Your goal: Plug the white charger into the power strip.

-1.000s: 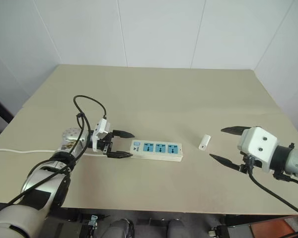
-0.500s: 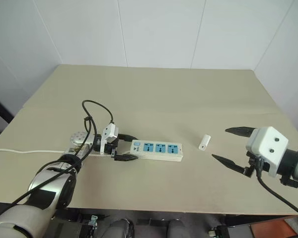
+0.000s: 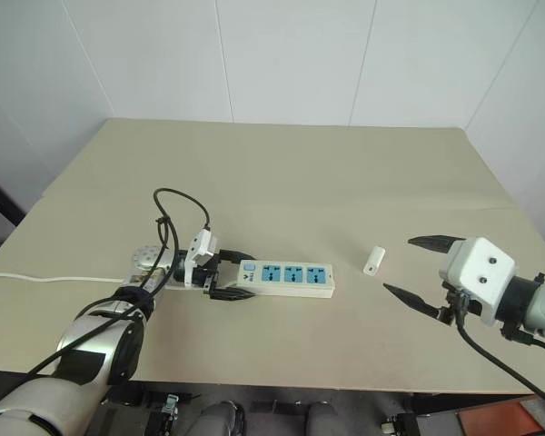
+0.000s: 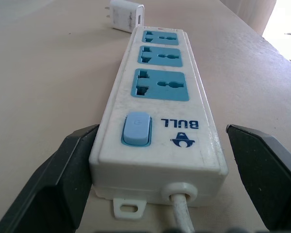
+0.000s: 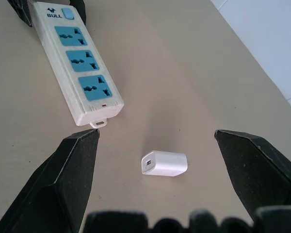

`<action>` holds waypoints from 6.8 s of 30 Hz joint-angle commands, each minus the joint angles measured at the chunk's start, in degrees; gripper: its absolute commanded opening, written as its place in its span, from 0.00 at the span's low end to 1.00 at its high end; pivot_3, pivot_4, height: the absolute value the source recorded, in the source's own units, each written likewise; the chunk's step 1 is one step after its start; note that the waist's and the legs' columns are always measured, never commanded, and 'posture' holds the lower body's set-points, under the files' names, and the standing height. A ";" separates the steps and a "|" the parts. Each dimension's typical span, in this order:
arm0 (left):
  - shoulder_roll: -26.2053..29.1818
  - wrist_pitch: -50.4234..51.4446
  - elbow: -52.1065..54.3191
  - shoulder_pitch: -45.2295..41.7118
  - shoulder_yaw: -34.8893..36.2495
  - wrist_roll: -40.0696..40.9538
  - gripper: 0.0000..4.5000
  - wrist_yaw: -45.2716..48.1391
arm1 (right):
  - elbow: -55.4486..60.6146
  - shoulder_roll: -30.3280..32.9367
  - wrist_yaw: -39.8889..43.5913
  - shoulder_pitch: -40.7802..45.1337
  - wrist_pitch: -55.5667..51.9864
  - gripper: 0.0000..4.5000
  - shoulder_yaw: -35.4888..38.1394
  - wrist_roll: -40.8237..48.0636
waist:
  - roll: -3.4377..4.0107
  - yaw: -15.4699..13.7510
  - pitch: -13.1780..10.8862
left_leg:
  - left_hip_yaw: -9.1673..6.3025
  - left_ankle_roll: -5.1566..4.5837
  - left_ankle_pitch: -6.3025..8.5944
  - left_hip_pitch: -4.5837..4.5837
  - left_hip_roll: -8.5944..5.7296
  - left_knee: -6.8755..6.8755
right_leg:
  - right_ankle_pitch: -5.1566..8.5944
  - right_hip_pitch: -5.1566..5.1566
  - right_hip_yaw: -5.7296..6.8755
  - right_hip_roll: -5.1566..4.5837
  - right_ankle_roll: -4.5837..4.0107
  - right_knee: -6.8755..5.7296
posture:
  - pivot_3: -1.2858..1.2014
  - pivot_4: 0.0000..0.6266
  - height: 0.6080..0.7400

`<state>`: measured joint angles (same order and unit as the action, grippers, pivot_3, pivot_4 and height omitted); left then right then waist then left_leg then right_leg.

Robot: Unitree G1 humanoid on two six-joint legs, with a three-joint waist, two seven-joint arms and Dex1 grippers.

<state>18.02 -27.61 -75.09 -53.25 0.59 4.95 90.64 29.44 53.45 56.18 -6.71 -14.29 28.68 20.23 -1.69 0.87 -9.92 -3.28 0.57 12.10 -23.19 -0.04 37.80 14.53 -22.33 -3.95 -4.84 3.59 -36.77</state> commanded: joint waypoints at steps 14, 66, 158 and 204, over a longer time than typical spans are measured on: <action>-1.96 -2.97 0.73 3.02 1.16 -1.85 1.00 -2.74 | 0.68 4.17 4.97 -0.20 -9.22 1.00 3.50 9.58 | 0.07 -0.23 0.06 | 0.00 0.00 0.00 0.10 0.00 0.00 | 0.00 0.11 0.00 0.00 0.00 -0.01 | 0.52 0.24 1.00; -0.73 -2.34 8.77 4.53 -2.41 -0.24 0.73 1.85 | -94.49 -7.15 22.31 82.96 96.58 1.00 -71.32 -47.49 | 0.55 0.75 -0.05 | 0.02 0.01 0.01 0.13 -0.07 -0.04 | 0.06 -0.04 0.00 -0.08 0.10 -0.08 | 0.52 0.24 1.00; 1.19 3.76 11.19 4.45 -6.37 1.93 0.73 1.86 | -41.72 -31.49 16.37 42.64 0.81 0.25 -29.92 12.06 | 0.87 1.58 -0.20 | -0.05 0.00 0.01 0.10 -0.11 0.02 | 0.06 -0.06 0.02 -0.10 0.10 -0.29 | 0.52 0.24 1.00; 1.73 5.57 11.49 3.66 -7.93 4.33 0.73 1.86 | -54.74 -35.51 20.86 44.62 12.26 0.25 -31.76 2.37 | 0.87 1.65 -0.21 | -0.05 0.00 0.01 0.12 -0.10 0.02 | 0.06 -0.06 0.02 -0.09 0.10 -0.30 | 0.52 0.24 1.00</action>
<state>19.66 -22.39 -63.47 -49.10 -6.90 9.85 92.08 -25.59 17.59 77.07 37.40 -3.60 -3.71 22.66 -0.83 2.52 -10.12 -3.33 0.57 12.11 -23.08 -0.14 37.82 14.59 -22.40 -3.93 -4.93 3.69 -37.07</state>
